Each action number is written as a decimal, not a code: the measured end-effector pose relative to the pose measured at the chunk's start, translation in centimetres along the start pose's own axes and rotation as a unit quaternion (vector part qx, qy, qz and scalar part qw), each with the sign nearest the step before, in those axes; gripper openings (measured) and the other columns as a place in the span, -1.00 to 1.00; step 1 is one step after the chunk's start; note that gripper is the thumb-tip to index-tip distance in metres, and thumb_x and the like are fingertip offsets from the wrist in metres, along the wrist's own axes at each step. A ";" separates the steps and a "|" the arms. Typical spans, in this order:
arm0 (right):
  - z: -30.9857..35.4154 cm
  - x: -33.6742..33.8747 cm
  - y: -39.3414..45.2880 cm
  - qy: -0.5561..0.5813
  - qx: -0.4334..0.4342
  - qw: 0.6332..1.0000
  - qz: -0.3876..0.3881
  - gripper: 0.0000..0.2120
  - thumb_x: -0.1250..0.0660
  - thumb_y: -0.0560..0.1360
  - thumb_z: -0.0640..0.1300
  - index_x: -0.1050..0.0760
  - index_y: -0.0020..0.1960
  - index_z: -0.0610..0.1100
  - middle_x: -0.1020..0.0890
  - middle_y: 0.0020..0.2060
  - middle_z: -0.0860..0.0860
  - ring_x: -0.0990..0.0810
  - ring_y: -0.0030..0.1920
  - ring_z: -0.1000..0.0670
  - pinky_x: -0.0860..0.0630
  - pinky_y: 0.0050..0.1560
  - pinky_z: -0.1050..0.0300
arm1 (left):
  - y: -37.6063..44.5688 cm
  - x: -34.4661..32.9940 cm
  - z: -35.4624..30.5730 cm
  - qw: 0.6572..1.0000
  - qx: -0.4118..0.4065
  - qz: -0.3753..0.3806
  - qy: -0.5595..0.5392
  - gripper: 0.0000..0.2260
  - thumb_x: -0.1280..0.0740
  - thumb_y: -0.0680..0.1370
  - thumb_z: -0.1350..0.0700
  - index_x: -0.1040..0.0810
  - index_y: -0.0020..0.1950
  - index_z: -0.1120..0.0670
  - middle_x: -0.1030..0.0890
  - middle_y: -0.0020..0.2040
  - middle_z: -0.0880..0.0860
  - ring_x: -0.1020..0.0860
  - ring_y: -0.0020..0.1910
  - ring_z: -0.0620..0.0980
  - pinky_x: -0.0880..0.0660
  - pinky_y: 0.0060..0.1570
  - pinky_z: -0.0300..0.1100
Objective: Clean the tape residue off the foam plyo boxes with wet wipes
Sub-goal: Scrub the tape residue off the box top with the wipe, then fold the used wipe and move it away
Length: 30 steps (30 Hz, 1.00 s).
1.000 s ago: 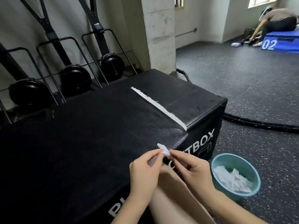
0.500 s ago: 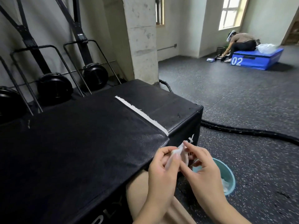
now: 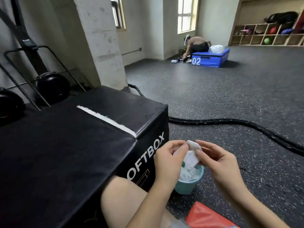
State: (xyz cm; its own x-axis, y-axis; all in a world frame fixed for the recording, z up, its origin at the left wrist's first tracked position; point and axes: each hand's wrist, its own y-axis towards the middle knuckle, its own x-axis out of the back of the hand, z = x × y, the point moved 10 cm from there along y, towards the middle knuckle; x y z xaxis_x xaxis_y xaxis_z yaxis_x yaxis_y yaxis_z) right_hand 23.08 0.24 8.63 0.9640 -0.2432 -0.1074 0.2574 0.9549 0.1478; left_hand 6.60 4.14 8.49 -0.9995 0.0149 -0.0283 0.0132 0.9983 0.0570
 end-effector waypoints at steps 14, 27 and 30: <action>1.6 17.2 -8.0 -0.080 0.021 0.994 -0.065 -0.49 -0.50 0.41 -0.42 -0.62 0.25 0.00 -0.74 0.00 0.01 -0.72 0.01 -0.01 -0.62 0.14 0.11 | -7.3 -17.5 1.2 0.978 -0.038 0.190 0.081 -0.95 -0.45 0.54 0.16 -0.72 -0.04 0.06 -0.72 -0.21 -0.07 -0.64 -0.24 -0.20 -0.51 -0.21 -0.34; -4.3 32.8 -23.4 -0.326 -0.110 0.926 -0.156 -0.79 -0.59 0.38 -0.24 -0.66 -0.14 0.04 -0.68 -0.17 0.17 -0.68 -0.19 0.10 -0.48 -0.24 0.39 | -23.1 -30.4 12.5 0.848 -0.009 0.471 0.243 -0.87 -0.46 0.44 0.12 -0.64 -0.02 0.01 -0.66 -0.21 -0.11 -0.57 -0.27 -0.26 -0.52 -0.16 -0.34; -7.5 34.2 -26.0 -0.372 -0.185 0.900 -0.130 -0.87 -0.59 0.38 -0.10 -0.66 -0.16 0.05 -0.69 -0.28 0.21 -0.64 -0.29 0.16 -0.47 -0.24 0.33 | -26.0 -31.9 15.1 0.795 -0.039 0.530 0.294 -0.91 -0.42 0.50 0.08 -0.65 -0.02 0.02 -0.65 -0.20 -0.09 -0.54 -0.25 -0.22 -0.49 -0.13 -0.25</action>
State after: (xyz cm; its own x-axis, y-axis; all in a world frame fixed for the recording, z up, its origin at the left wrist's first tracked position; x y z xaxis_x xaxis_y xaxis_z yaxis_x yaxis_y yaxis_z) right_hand 48.88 -31.59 -6.21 0.6872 -0.3828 0.6174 0.5744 0.8067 -0.1390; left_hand 38.58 -21.44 -7.12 -0.2706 0.7925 0.5466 0.8774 0.4366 -0.1987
